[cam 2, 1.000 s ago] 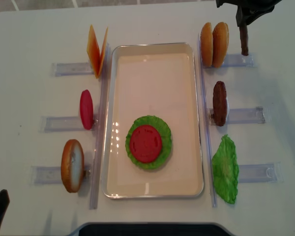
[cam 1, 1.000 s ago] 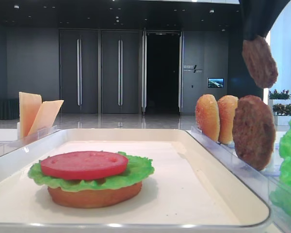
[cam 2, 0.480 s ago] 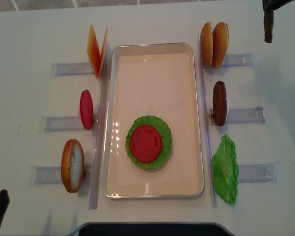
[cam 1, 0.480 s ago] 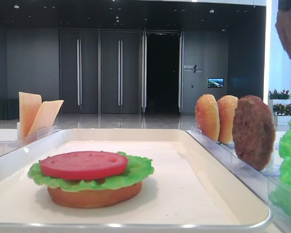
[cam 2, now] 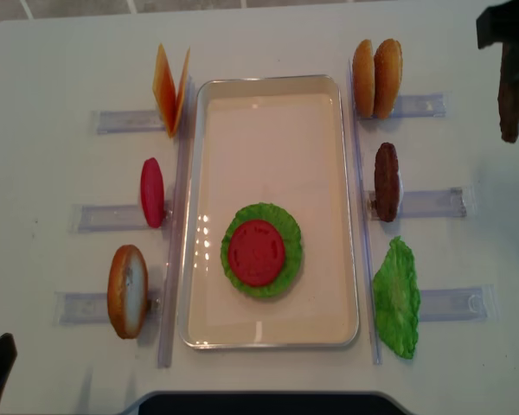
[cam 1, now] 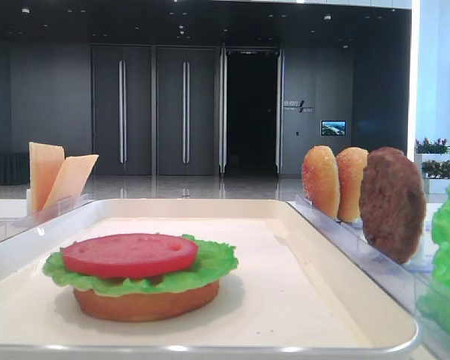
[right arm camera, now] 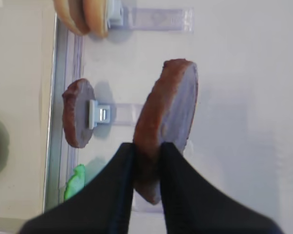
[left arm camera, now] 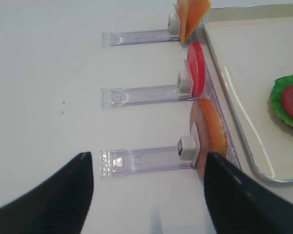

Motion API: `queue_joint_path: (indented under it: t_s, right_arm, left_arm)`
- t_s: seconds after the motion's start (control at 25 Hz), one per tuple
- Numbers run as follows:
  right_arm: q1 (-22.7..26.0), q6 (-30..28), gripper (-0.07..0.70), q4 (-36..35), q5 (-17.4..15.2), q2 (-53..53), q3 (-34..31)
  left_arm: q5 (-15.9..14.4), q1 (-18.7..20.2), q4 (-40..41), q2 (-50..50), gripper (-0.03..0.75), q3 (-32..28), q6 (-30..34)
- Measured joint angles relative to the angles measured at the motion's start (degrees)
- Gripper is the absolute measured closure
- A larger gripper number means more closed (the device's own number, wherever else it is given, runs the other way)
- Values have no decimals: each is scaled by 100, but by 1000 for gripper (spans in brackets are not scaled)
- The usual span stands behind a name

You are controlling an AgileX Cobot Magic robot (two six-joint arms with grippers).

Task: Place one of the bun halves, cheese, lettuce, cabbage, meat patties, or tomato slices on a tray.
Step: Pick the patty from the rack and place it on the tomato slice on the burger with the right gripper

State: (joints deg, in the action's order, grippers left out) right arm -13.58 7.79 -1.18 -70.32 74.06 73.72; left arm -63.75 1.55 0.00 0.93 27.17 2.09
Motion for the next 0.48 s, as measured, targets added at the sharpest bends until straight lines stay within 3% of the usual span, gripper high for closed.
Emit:
queue_joint_path:
  t_s: [0.24, 0.48]
  right_arm:
    - [0, 0, 485, -303, -12, -818, -871]
    - [0, -17, 485, -521, -41, -1328, -1285]
  left_arm:
    - [0, 0, 0, 0, 181, 0, 0]
    - [0, 0, 0, 0, 181, 0, 0]
